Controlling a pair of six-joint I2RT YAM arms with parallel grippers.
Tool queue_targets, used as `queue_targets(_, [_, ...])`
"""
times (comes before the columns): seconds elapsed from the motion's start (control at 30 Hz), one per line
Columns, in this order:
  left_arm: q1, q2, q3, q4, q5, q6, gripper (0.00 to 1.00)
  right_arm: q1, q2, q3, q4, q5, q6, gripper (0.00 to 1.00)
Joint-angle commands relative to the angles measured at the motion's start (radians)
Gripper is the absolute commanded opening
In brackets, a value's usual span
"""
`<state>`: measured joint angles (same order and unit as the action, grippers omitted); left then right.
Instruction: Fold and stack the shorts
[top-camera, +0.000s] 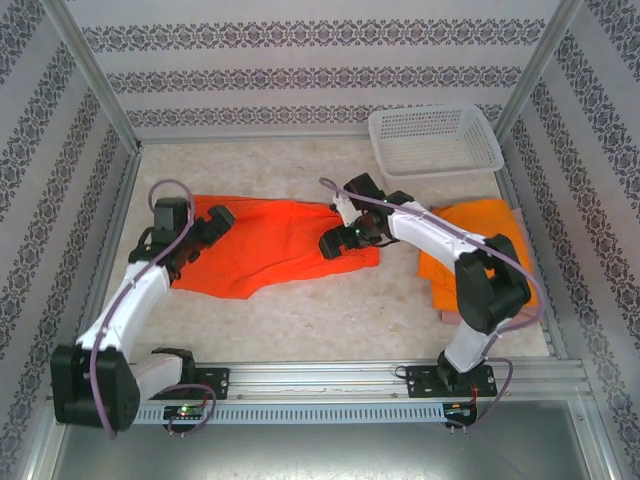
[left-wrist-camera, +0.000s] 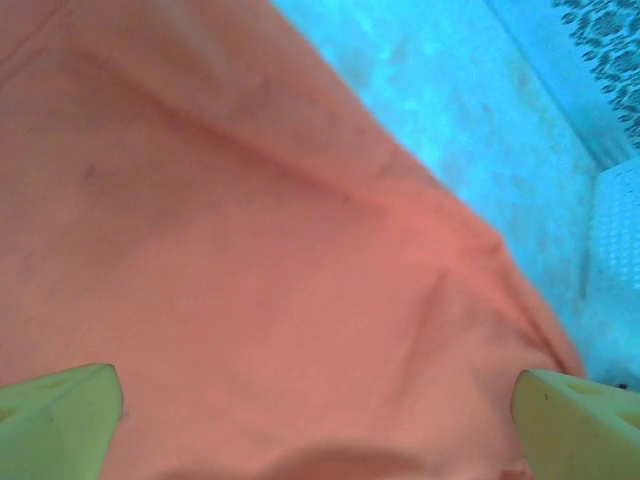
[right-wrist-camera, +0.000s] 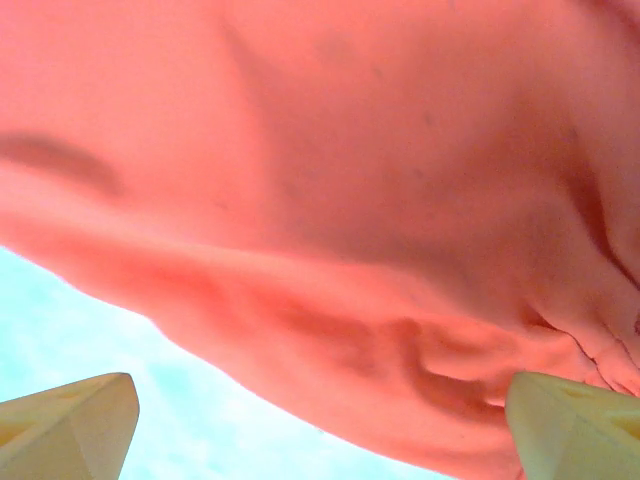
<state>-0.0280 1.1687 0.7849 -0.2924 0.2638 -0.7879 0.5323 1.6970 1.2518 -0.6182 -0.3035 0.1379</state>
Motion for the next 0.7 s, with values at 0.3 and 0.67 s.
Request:
queue_targets(0.3, [0.02, 0.513, 0.259, 0.087, 0.096, 0.095, 1.0, 0.031, -0.072, -0.094, 0.153, -0.092, 0.123, 0.95])
queue_targets(0.67, [0.124, 0.824, 0.559, 0.133, 0.122, 0.096, 1.0, 0.016, -0.017, -0.22, 0.187, -0.083, 0.117, 0.95])
